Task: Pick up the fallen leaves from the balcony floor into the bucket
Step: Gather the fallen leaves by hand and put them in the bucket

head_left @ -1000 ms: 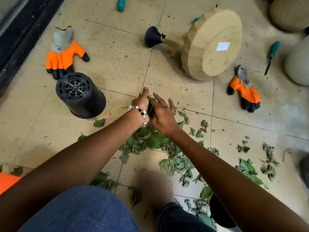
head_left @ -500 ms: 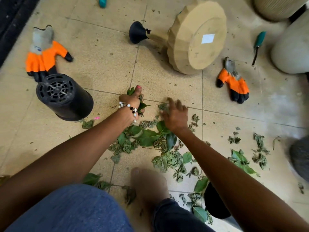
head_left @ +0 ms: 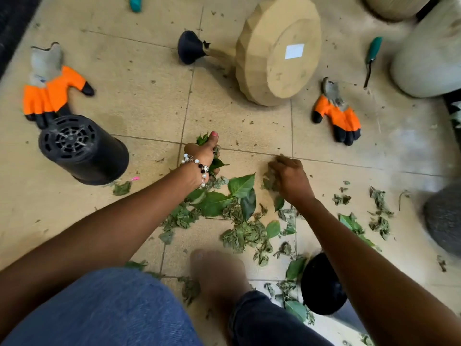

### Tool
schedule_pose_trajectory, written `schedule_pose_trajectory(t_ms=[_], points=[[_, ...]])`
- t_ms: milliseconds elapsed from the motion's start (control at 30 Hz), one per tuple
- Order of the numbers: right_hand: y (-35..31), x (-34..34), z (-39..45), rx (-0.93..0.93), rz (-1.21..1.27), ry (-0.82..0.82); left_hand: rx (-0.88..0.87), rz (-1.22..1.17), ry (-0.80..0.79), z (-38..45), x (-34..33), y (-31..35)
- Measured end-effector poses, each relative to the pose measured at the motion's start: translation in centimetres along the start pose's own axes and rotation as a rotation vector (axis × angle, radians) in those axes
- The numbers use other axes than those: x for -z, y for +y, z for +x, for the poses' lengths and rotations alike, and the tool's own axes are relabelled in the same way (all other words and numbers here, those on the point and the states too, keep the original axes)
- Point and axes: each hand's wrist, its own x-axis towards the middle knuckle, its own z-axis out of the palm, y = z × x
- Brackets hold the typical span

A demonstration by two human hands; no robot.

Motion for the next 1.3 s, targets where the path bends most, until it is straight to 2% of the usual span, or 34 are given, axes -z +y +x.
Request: schedule_pose_trajectory(t_ms=[67,133,200,333,400,467,600,700,800,867,1000,1133,1300], points=[[2.6,-2.0,0.3,-0.088,0.074,-0.037,0.0,0.01,-0.004,-0.4,-0.9,-0.3],[2.5,-4.4,-0.6,-0.132,0.116,-0.034,-0.002,0.025,-0.002,-0.5,-1.7,-0.8],[1.1,-5.7,-1.9,-0.147,0.092,-0.101,0.0,0.03,-0.011,-0.5,-2.3,-1.4],[0.6,-5.7,-2.3,-0.09,0.059,0.014,-0.007,0.053,-0.031,-0.8,-2.6,-2.0],[1.3,-5.4,-1.9,-0.086,0.067,0.0,-0.018,0.062,-0.039,-1.1,-2.5,-1.9],[1.9,-4.8,-1.0,-0.112,0.174,0.031,-0.036,0.084,-0.038,-0.9,-2.3,-1.8],[0.3,-3.0,0.4,-0.153,0.551,0.202,-0.041,0.087,-0.012,-1.2,-1.5,-1.1],[-2.4,-3.3,0.9,-0.041,0.525,0.117,-0.029,0.066,0.048,-0.8,-0.1,-0.4],[-4.1,-4.5,0.5,0.091,0.222,-0.111,-0.032,-0.001,0.101,-0.3,1.5,0.1],[-4.4,-5.0,0.3,0.108,0.109,-0.138,-0.051,-0.022,0.111,-0.5,2.4,0.6],[-4.4,-4.8,1.9,0.119,0.168,-0.017,-0.053,-0.038,0.167,-1.2,3.7,1.6],[-5.5,-3.9,3.9,0.063,0.488,0.028,-0.05,-0.041,0.219,-1.5,5.6,2.2],[-9.9,-4.6,4.5,0.285,0.536,0.012,-0.078,-0.06,0.282,0.7,9.0,1.9]])
